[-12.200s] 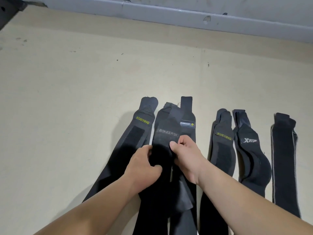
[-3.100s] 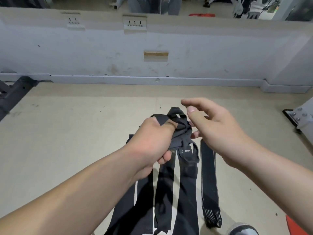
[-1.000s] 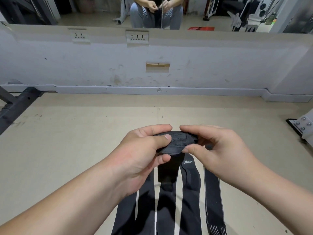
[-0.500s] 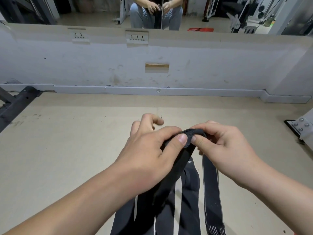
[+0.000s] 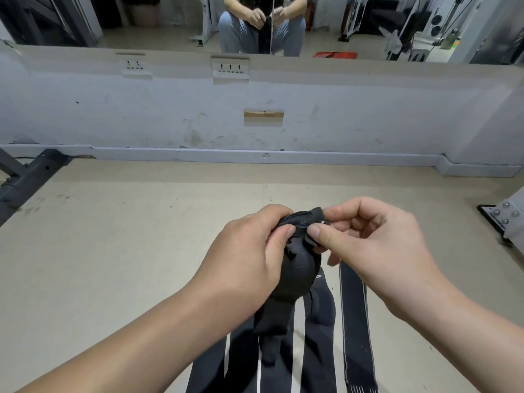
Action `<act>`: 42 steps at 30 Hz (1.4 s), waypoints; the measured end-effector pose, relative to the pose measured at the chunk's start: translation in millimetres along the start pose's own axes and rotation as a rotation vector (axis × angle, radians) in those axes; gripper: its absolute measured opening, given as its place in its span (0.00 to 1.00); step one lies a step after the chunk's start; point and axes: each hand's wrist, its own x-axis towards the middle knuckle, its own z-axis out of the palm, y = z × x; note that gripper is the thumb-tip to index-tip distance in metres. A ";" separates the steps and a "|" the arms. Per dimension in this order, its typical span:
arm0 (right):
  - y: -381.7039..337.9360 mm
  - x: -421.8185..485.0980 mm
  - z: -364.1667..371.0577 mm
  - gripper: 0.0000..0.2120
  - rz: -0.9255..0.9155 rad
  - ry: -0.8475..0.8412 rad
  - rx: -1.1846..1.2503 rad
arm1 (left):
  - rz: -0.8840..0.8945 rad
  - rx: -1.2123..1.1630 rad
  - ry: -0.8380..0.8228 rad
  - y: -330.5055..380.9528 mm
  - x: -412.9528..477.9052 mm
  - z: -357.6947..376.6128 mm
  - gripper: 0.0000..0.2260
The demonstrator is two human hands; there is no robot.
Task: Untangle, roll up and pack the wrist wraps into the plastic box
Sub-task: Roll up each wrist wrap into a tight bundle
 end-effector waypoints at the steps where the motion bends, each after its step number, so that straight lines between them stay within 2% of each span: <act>1: -1.9 -1.2 0.0 0.06 -0.004 -0.035 0.033 | -0.030 -0.041 0.013 -0.9 0.7 -0.5 0.07; 4: -4.1 -2.2 -1.4 0.07 -0.003 -0.115 0.056 | -0.099 -0.140 0.034 -3.6 1.3 -1.6 0.08; 7: -5.5 -1.5 -2.1 0.09 0.026 -0.184 0.120 | -0.091 -0.159 0.051 -3.9 0.7 -1.9 0.08; 10: -9.5 -1.3 -1.8 0.07 0.083 -0.173 0.173 | -0.059 -0.172 0.016 -0.9 0.3 -2.9 0.09; 11: -8.7 -0.3 -2.5 0.09 0.086 -0.163 0.164 | -0.044 -0.175 -0.007 0.5 -0.3 -2.6 0.09; 15: -2.8 5.8 -5.9 0.15 -0.023 -0.142 -0.074 | -0.010 -0.207 -0.093 3.7 -1.6 -1.4 0.09; 17: -0.6 6.5 -9.3 0.16 -0.067 -0.147 -0.106 | -0.016 -0.215 -0.131 3.3 -0.5 -2.3 0.09; 18: -0.5 5.1 -9.6 0.16 -0.091 -0.175 -0.109 | -0.016 -0.210 -0.151 3.5 -0.6 -3.5 0.08; 20: 1.5 1.4 -8.0 0.09 -0.152 -0.282 -0.136 | -0.014 -0.215 -0.181 4.4 -2.2 -4.9 0.08; 22: 3.0 0.4 -5.4 0.03 -0.173 -0.300 -0.171 | -0.043 -0.287 -0.196 7.0 -3.9 -4.0 0.09; 25: 5.8 3.5 -3.9 0.07 -0.171 -0.269 -0.179 | -0.044 -0.352 -0.176 8.5 -4.1 -2.2 0.10; 28: 3.7 3.8 0.1 0.09 -0.139 -0.281 -0.134 | -0.048 -0.364 -0.137 5.2 -0.5 -1.6 0.04; 34: -8.7 -0.6 -1.4 0.04 -0.105 -0.389 0.001 | -0.111 -0.437 -0.129 5.8 3.5 -8.8 0.08; 37: -11.6 -5.3 -0.6 0.10 -0.084 -0.341 0.083 | -0.054 -0.336 -0.129 2.7 6.0 -11.2 0.10; 40: -8.6 -3.5 2.4 0.08 -0.016 -0.282 0.182 | 0.036 -0.233 -0.126 4.1 2.6 -9.1 0.11; 42: -6.2 -1.0 1.3 0.08 0.076 -0.312 0.227 | 0.069 -0.202 -0.098 3.9 1.8 -7.5 0.11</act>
